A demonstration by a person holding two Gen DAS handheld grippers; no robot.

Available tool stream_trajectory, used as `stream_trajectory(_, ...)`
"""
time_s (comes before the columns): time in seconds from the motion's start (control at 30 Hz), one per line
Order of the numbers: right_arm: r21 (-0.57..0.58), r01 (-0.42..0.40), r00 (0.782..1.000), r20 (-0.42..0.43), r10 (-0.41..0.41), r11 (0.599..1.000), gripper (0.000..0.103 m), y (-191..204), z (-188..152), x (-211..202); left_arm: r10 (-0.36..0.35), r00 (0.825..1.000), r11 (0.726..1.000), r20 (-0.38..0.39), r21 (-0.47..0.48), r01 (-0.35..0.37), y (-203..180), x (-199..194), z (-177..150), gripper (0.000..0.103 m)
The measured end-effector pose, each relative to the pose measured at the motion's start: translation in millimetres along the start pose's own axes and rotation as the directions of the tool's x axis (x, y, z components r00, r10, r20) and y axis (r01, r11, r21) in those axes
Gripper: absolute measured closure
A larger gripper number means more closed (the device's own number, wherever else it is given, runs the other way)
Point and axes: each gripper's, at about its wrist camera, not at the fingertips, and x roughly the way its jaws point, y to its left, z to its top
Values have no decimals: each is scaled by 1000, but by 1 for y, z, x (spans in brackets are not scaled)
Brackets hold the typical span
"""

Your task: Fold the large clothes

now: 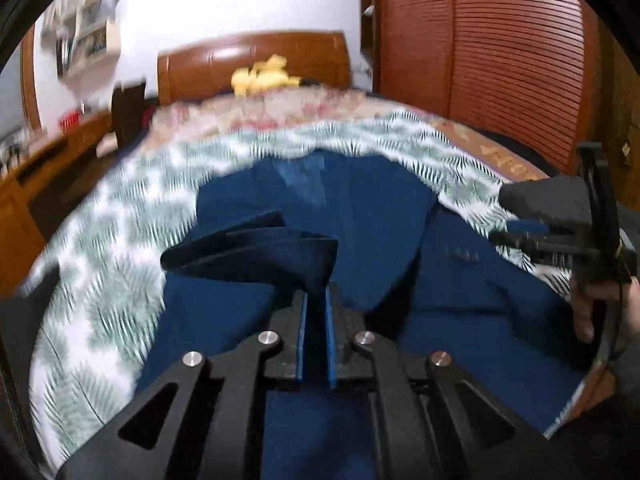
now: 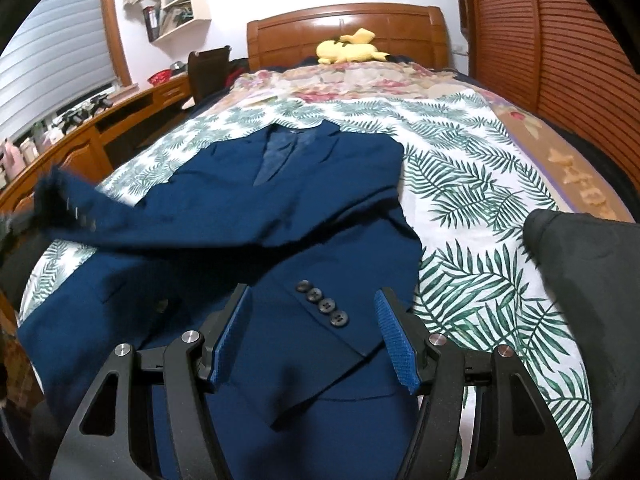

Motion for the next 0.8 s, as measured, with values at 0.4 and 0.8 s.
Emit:
stream_trajectory(0.4,-31,-7,1000,15,7,999,38,11,-3,-12,31,999,999,-18,-20,-32,17,-35,-42,92)
stream_trajectory(0.8,-42,-15,999,-45,13,999,38,11,-26,1,66,996,998,-54,-17,-67,45,-59,-72,87)
